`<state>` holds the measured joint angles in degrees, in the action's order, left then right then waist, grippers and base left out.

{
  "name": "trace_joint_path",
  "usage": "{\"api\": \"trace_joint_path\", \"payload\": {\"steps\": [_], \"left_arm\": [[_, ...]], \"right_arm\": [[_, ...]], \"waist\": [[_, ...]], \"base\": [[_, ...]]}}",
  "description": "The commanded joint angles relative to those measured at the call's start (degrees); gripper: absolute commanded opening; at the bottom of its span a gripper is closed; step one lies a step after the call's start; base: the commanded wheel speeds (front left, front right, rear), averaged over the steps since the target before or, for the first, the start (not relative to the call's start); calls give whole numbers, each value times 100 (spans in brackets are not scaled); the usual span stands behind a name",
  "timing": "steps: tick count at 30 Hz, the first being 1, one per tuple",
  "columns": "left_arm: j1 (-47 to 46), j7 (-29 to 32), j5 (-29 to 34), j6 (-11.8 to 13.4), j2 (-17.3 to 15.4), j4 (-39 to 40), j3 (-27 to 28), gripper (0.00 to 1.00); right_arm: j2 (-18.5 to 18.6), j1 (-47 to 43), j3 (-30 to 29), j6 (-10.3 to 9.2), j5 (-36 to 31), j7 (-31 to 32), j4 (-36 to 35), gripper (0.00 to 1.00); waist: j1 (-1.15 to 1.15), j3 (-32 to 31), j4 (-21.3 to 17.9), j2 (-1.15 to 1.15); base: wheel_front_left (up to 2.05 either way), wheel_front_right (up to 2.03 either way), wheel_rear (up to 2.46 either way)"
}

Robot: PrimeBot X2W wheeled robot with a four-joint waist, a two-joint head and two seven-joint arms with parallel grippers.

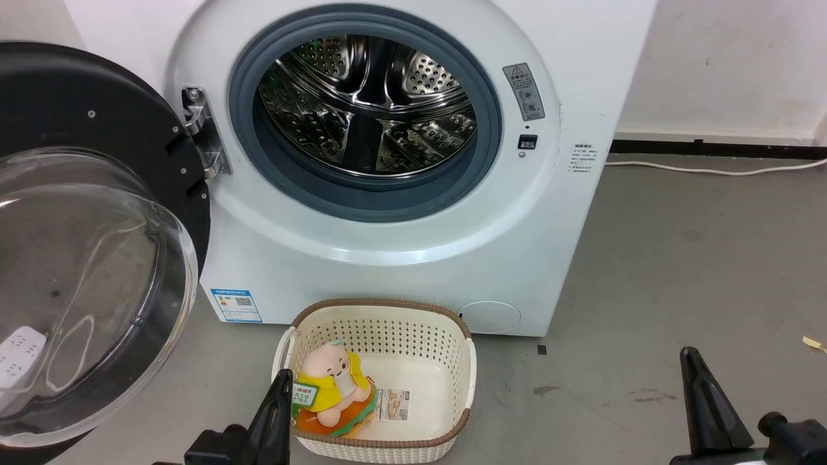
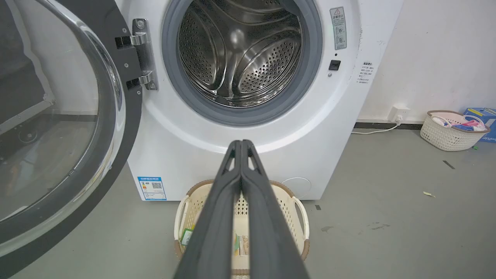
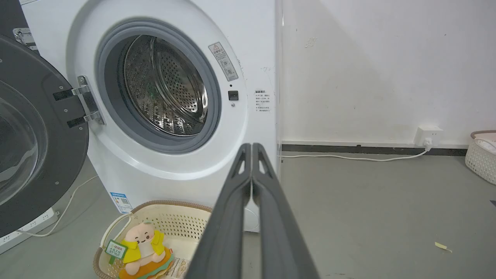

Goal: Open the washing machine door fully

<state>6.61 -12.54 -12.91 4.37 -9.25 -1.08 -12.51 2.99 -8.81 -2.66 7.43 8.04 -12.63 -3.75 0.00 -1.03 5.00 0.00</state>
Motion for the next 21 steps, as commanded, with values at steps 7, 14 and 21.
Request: {"api": "trace_joint_path", "payload": {"steps": [7, 14, 21], "left_arm": [[-134, 116, 142, -58, 80, 22, 109, 0], [-172, 198, 225, -85, 120, 28, 191, 0], [-221, 303, 331, -120, 171, 36, 297, 0]], "right_arm": [[-3, 171, 29, 1, -93, 121, 49, 0], [-3, 222, 46, 2, -144, 203, 72, 0], [-4, 288, 68, 2, -210, 309, 102, 0]], "waist": [[0, 8, -36, 0], [0, 14, -70, 0], [0, 23, -113, 0]], "base": [[0, 0, 0], [0, 0, 0], [0, 0, 0]]}}
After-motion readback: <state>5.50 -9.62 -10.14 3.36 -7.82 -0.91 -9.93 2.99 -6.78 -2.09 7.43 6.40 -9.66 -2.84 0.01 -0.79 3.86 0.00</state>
